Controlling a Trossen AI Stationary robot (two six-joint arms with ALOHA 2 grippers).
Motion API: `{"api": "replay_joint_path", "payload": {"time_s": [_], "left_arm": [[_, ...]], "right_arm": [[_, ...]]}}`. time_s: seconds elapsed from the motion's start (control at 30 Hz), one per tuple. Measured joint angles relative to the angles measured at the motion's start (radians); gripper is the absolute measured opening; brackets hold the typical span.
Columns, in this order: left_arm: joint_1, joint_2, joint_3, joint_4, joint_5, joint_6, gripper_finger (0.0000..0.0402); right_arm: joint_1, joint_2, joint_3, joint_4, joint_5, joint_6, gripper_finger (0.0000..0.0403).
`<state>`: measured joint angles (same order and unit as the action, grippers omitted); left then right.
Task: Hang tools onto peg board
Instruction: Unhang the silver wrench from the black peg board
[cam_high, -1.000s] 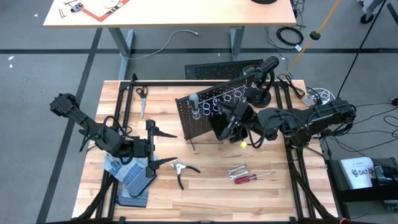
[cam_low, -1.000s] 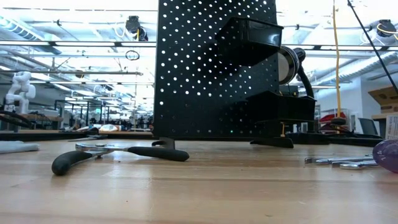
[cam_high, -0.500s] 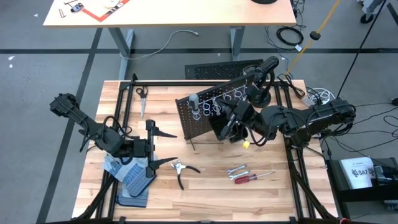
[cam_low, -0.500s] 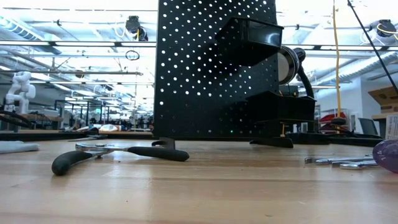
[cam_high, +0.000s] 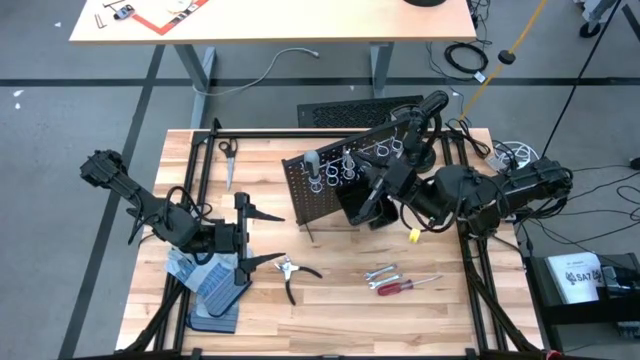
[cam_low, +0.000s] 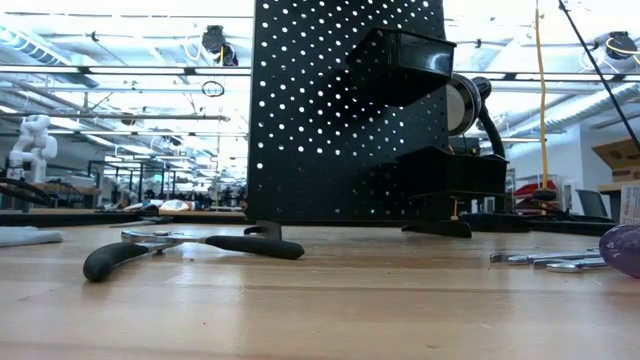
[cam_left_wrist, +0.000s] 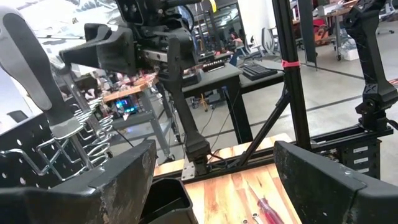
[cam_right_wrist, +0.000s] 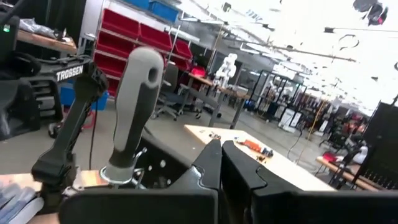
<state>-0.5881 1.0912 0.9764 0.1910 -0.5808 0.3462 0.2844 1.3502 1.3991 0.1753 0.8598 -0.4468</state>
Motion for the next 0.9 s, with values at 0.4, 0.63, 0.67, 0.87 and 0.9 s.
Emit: {"api": "replay_joint_path", "payload": {"time_s": [0.4, 0.63, 0.67, 0.87, 0.9], "left_arm": [[0.0, 0.0, 0.0, -0.003, 0.0, 0.0, 0.0334], [0.0, 0.0, 0.0, -0.017, 0.0, 0.0, 0.0334], [0.0, 0.0, 0.0, -0.018, 0.0, 0.0, 0.0334], [0.0, 0.0, 0.0, -0.017, 0.0, 0.0, 0.0334], [0.0, 0.0, 0.0, -0.018, 0.0, 0.0, 0.0334]], "right_arm": [[0.005, 0.0, 0.0, 0.171, 0.002, -0.185, 0.0], [0.039, -0.003, 0.0, 0.236, 0.005, -0.274, 0.0], [0.043, -0.003, 0.0, 0.237, 0.006, -0.275, 0.0], [0.058, -0.004, 0.0, 0.136, 0.055, -0.227, 0.0], [0.058, -0.004, 0.0, 0.091, 0.055, -0.191, 0.0]]}}
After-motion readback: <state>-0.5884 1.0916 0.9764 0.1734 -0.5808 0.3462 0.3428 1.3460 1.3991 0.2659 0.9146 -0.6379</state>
